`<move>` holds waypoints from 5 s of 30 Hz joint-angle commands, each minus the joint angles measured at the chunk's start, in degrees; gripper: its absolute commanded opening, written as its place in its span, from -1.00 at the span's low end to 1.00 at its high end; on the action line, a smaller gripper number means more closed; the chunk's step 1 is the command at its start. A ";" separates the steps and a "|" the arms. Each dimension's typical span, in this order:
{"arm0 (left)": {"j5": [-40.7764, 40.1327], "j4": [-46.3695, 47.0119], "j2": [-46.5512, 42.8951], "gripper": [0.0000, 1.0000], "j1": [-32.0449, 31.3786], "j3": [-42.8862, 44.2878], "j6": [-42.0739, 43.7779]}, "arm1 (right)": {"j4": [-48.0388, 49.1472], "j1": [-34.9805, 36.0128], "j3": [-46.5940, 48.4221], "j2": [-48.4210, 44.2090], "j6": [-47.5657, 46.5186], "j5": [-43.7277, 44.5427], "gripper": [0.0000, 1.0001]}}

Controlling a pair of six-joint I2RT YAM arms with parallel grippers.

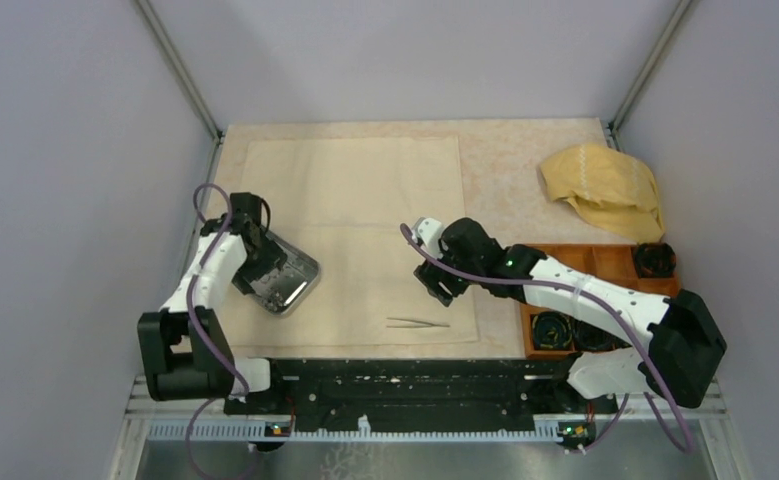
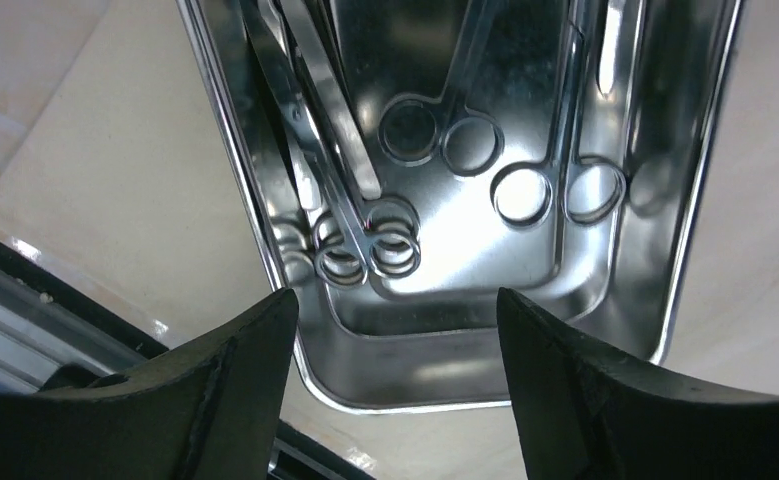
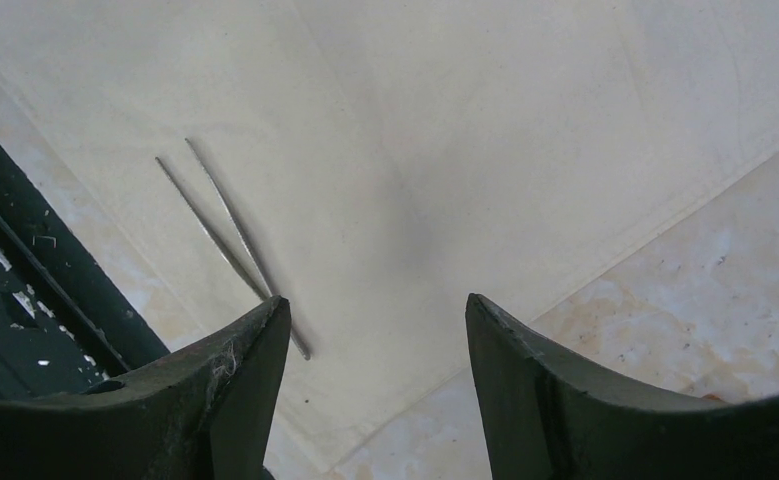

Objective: Open and lay out the surgical kit
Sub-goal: Pick up the medical item from the container, then place the medical item in the surgical kit.

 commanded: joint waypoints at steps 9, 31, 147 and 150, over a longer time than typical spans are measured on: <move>8.99 9.14 19.16 0.24 11.40 13.66 18.02 | 0.95 0.21 -0.05 -1.70 -1.42 1.17 0.31; 16.34 11.46 28.50 -0.28 11.43 21.62 17.51 | -0.10 0.15 0.29 -1.67 -2.18 1.97 0.32; 68.36 100.47 -9.70 -1.00 -19.83 -0.60 -21.52 | 62.06 -10.56 9.65 2.60 58.74 -42.57 -0.16; 67.96 98.99 -9.88 -1.00 -20.01 -0.28 -20.53 | 61.22 -10.38 9.80 2.75 58.42 -42.66 -0.30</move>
